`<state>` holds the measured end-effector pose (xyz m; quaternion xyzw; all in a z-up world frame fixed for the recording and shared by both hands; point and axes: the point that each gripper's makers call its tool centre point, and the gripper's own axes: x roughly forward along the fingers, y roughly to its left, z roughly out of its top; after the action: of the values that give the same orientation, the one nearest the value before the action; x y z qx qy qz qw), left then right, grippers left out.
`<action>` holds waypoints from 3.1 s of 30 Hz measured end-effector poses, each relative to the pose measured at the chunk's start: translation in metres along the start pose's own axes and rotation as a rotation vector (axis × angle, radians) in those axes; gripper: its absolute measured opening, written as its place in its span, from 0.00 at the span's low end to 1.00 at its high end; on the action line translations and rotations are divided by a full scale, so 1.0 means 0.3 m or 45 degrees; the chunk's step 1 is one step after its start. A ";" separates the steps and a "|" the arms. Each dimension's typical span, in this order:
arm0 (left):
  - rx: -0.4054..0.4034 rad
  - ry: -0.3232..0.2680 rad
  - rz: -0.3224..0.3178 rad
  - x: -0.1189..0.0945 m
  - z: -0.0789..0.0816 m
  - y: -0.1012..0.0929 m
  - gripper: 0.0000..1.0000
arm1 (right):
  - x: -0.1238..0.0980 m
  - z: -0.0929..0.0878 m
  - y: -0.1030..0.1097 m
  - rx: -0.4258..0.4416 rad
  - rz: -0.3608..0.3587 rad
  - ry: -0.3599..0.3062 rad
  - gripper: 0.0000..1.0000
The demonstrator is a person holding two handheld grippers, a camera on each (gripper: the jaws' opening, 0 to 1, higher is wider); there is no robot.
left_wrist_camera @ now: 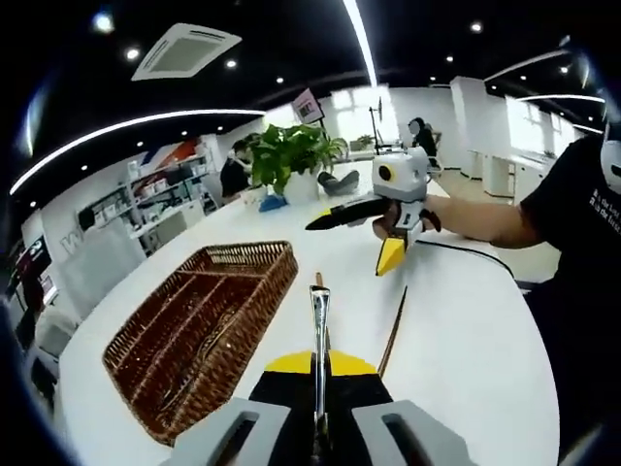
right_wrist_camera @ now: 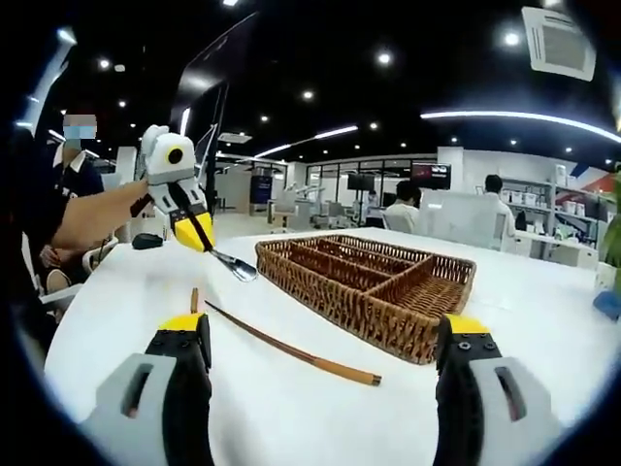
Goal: Arrange the knives, forks, and spoons in their matching storage slots by inserting each utensil handle-first until every utensil is classified and aligned in the correct compartment
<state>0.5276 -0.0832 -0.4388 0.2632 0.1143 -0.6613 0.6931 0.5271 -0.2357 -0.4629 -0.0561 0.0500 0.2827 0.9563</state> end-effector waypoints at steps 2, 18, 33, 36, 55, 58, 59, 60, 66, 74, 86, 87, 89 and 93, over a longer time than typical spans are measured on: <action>0.009 0.006 0.003 -0.008 0.011 0.009 0.00 | -0.004 0.003 -0.002 0.002 -0.005 -0.006 0.99; 0.127 0.016 -0.045 -0.023 0.054 0.010 0.00 | -0.020 0.017 -0.024 0.012 -0.033 -0.042 0.99; 0.158 0.010 -0.031 -0.033 0.074 0.032 0.00 | -0.023 0.021 -0.024 0.015 -0.030 -0.050 0.99; 0.156 0.005 -0.038 -0.030 0.079 0.046 0.00 | -0.023 0.023 -0.023 0.019 -0.025 -0.053 0.99; 0.169 0.005 -0.086 0.046 0.074 0.150 0.00 | -0.011 0.029 0.000 0.046 0.005 -0.054 0.99; 0.168 0.011 -0.084 0.054 0.062 0.174 0.00 | -0.003 0.011 0.002 0.028 0.005 -0.025 0.99; 0.169 0.013 -0.081 0.058 0.058 0.185 0.00 | 0.000 0.009 0.003 0.027 0.006 -0.022 0.99; 0.170 0.018 -0.086 0.061 0.054 0.191 0.00 | 0.000 0.009 0.004 0.028 0.008 -0.021 0.99; 0.152 0.007 -0.091 0.073 0.042 0.241 0.00 | -0.004 0.020 0.007 0.043 0.010 -0.036 0.99; 0.132 -0.009 -0.094 0.116 0.008 0.329 0.00 | -0.004 0.014 -0.009 0.080 0.007 -0.043 0.99; 0.160 -0.008 -0.105 0.165 0.047 0.458 0.00 | -0.007 0.019 -0.017 0.097 -0.001 -0.056 0.99; 0.158 -0.013 -0.109 0.166 0.051 0.468 0.00 | -0.009 0.019 -0.018 0.099 -0.002 -0.057 0.99; 0.166 -0.024 -0.102 0.173 0.062 0.491 0.00 | -0.009 0.021 -0.017 0.097 -0.002 -0.060 0.99; 0.171 -0.029 -0.097 0.191 0.061 0.537 0.00 | -0.007 0.024 -0.002 0.091 0.006 -0.059 0.99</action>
<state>0.6872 -0.1440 -0.4182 0.2972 0.0717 -0.6964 0.6493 0.5262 -0.2364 -0.4556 -0.0153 0.0379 0.2842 0.9579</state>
